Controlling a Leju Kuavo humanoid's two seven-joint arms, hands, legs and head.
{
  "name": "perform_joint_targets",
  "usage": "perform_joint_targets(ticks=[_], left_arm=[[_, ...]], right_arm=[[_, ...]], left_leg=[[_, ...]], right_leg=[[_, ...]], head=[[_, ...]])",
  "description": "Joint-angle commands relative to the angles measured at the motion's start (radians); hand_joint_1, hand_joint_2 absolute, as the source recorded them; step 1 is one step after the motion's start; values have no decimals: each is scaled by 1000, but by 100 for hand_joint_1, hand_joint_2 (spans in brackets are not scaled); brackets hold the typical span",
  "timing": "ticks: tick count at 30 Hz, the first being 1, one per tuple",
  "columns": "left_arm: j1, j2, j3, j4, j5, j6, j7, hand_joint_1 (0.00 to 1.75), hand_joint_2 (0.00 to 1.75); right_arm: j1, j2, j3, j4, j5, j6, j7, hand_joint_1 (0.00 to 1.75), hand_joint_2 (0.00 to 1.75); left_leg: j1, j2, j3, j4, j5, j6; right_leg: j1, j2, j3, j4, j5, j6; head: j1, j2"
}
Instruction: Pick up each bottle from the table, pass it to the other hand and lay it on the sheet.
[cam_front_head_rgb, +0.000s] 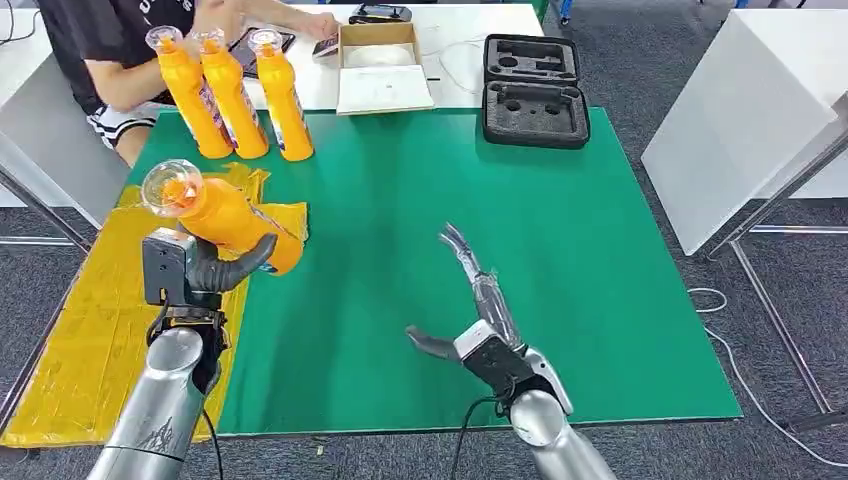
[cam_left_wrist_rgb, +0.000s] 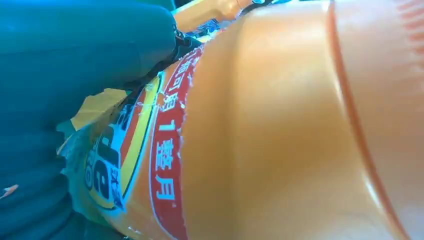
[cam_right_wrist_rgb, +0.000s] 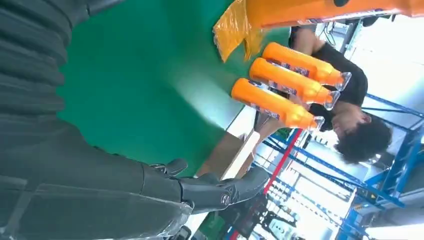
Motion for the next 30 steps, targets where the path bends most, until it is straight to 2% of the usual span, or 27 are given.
perform_joint_targets(ticks=[1,3,5,6,9,10,12,13,15,16,17,20,22,30], left_arm=[[-82,16,13,141,-85,95,-25,175,175],[-117,54,-66,223,-387,319,17,175,175],[-141,72,-124,284,-622,404,97,168,175],[-160,88,-169,338,-792,397,182,159,175],[-174,83,-228,432,-1096,340,334,173,175],[-172,72,-227,463,-1176,334,373,173,175],[-195,78,-273,561,-1437,227,527,171,175],[-199,74,-272,639,-1469,155,535,175,175],[-211,75,-278,735,-1469,220,552,175,175],[-213,81,-278,756,-1469,238,561,175,175],[-214,84,-277,761,-1469,243,565,175,175],[-222,93,-267,767,-1469,229,579,175,175],[-225,96,-264,769,-1468,225,579,175,175],[-226,92,-263,768,-1469,222,579,175,175]], right_arm=[[-32,-5,-57,51,-103,69,39,0,175],[-20,-19,-81,52,-184,113,45,0,175],[-5,-33,-92,39,-212,128,43,0,175],[2,-39,-96,30,-244,153,45,0,175],[13,-44,-106,12,-252,182,50,0,175],[5,-37,-108,15,-247,191,55,0,175],[-20,-27,-94,28,-161,155,68,0,175],[-26,-18,-88,24,-164,183,62,0,175],[-27,-17,-83,16,-164,188,65,0,175],[-28,-22,-83,18,-165,189,66,0,175],[-28,-24,-84,19,-168,190,68,0,175],[-21,-29,-91,19,-175,192,65,0,175],[-20,-29,-90,20,-175,192,65,0,175],[-21,-28,-90,19,-175,192,65,0,175]], left_leg=[[1,1,6,1,-3,-3],[1,1,6,1,-3,-3],[1,0,4,0,-1,-2],[1,-2,6,0,-2,-3],[0,-3,6,-1,-1,-2],[1,-3,7,0,-2,-3],[0,-1,8,0,-2,-3],[0,0,6,0,-2,-2],[0,3,4,-1,-1,-1],[0,5,9,0,-3,-3],[0,3,5,-1,-1,-2],[2,4,9,2,-5,-5],[1,2,4,0,-1,-2],[1,4,9,1,-3,-4]], right_leg=[[2,-1,7,0,-2,-1],[2,-2,7,0,-2,-1],[1,-2,5,-1,-1,-1],[1,-4,8,-1,-2,-1],[0,-4,6,-1,-2,-1],[1,-5,9,-1,-3,-1],[1,-3,10,-1,-3,-1],[0,-1,7,-1,-2,-1],[0,0,4,-1,-1,0],[0,2,9,-1,-2,-1],[0,1,5,-1,-1,-1],[2,0,10,0,-4,-2],[1,-1,5,-1,-1,-1],[2,1,9,0,-2,-2]], head=[[0,0],[0,0],[0,0],[0,0],[0,0],[0,0],[0,0],[0,0],[0,0],[0,0],[0,0],[0,0],[0,0],[0,0]])
